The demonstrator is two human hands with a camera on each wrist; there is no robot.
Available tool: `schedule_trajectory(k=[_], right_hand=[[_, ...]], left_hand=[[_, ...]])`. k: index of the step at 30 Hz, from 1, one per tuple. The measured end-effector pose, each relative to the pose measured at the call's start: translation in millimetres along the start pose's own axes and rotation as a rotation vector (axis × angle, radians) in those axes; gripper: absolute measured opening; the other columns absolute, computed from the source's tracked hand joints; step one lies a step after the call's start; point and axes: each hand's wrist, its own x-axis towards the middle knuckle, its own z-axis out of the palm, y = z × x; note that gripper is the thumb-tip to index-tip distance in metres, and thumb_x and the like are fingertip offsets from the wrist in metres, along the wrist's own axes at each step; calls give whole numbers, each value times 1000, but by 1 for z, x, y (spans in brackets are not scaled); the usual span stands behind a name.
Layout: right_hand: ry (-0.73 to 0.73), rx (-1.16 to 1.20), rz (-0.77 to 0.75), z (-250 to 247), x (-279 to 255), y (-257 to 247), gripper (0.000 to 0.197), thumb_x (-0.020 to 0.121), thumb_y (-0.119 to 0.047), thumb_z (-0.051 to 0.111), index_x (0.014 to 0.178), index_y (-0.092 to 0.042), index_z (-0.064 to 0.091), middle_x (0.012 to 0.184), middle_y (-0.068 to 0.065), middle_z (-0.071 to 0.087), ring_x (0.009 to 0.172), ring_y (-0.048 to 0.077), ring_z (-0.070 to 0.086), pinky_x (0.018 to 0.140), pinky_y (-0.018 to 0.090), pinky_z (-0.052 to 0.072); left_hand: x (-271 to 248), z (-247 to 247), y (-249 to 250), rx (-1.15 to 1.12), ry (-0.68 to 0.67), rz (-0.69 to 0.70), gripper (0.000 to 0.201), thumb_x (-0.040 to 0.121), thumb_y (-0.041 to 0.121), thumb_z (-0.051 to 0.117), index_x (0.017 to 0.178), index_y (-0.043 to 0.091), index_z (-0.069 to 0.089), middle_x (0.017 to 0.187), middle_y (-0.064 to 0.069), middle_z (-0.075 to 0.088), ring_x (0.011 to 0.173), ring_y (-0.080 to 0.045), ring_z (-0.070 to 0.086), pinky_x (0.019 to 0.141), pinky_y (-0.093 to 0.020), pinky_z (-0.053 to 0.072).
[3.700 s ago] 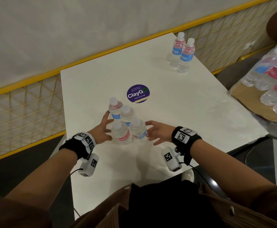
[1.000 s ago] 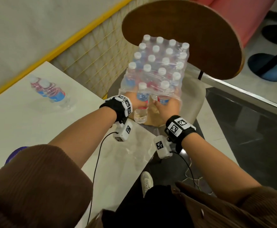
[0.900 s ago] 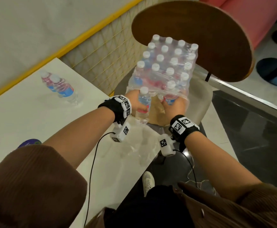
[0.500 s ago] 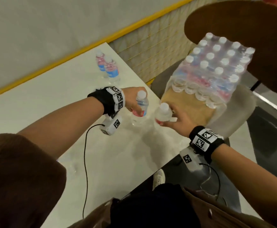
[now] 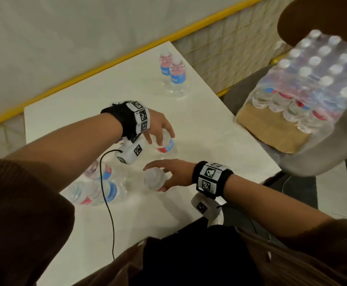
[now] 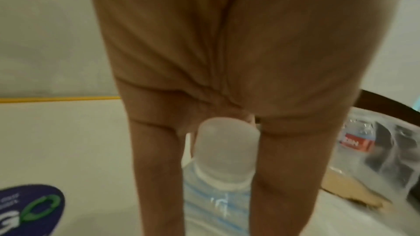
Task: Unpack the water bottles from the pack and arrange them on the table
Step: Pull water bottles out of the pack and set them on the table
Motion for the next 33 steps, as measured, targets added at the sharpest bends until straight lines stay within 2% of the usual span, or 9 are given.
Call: schedule_trajectory(k=[4,7,10,13,18,22,25,29,33], right_hand=[[-55,-33,-28,17,21,-21,73,76,-3,73,140,-16,42,135,4,54,120,23,51,99,26,38],[-76,-76,-46,23,29,-30,78,78,-4,72,145,-15,33,141,4,48,124,22,48,94,15,31],[-94,0,19,16,21,-27,87,80,-4,71,149,-21,22,150,4,34,134,20,37,108,23,30],[-29,97,121,-8,-1,-9,77,81,-10,72,145,-24,31,145,5,40,129,22,43,106,31,39],[219,120,319,-68,-59,51,55,82,-11,71,132,-17,49,129,6,57,101,13,53,99,34,45],[437,235,448,-106,-107,88,48,84,-8,67,129,-14,51,130,8,55,101,16,53,91,36,49],[655,281,497,-135,-142,109,54,85,-11,66,135,-14,46,137,5,48,106,18,51,84,31,50],[900,202,540,-170,-176,128,73,79,-14,71,143,-16,35,145,5,41,129,26,44,102,44,43],[1030,187,516,-193,-183,131,43,85,-14,64,127,-15,54,128,6,58,118,25,52,101,41,42]], left_hand=[[-13,2,-11,230,-68,-89,50,81,-3,66,123,22,61,138,-7,44,100,-24,52,63,-26,57],[-20,2,-15,407,-109,-136,50,85,10,66,130,26,56,139,-2,45,107,-21,50,49,-15,47],[-22,3,-12,542,-94,-186,53,87,29,64,137,28,48,144,1,43,127,-19,45,77,-21,45],[-14,3,11,628,45,-121,55,89,39,59,140,23,43,144,-1,42,130,-21,43,101,-30,36],[19,4,95,482,326,149,53,90,40,56,139,23,42,145,-11,36,130,-29,40,106,-36,36],[55,5,160,341,474,305,58,87,34,59,142,31,39,155,-19,12,142,-38,18,115,-39,26],[70,0,197,267,553,429,63,86,27,62,144,29,37,159,-13,-6,146,-32,9,114,-33,23],[83,-9,225,241,556,474,73,83,26,64,147,20,28,157,-11,7,143,-30,22,114,-35,28],[89,-7,231,202,610,509,72,85,23,63,145,6,27,150,-12,24,130,-29,42,104,-33,37]])
